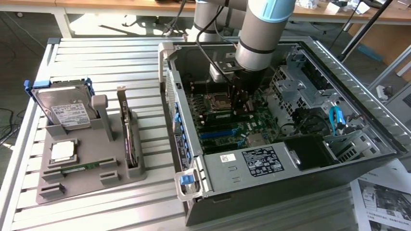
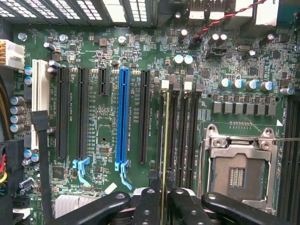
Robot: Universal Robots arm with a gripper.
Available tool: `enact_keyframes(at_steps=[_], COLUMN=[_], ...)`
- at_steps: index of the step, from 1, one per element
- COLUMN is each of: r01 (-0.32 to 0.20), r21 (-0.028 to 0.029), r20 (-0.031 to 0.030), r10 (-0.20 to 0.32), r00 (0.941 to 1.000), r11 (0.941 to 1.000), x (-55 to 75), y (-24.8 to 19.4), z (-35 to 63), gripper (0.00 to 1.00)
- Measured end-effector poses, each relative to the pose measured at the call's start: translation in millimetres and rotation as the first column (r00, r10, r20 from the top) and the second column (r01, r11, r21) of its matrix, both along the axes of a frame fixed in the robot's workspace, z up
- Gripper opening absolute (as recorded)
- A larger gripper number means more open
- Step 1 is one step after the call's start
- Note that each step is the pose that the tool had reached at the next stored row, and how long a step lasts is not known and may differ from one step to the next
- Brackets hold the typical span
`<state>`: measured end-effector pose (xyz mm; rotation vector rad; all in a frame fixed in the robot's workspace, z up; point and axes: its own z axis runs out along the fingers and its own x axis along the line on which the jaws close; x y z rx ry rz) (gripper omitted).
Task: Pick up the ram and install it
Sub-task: 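Insert the ram into the slot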
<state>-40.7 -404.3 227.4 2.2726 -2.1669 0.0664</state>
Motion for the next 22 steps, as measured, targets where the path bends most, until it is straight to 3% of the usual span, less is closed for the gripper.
enact_keyframes(at_steps=[22], r01=[0.000], r21=[0.0000], r20=[0.0000], r10=[0.000], r00=[1.0000], r11=[1.0000], x=[-1.1], y=[0.0], z=[-4.6], gripper=[0.15])
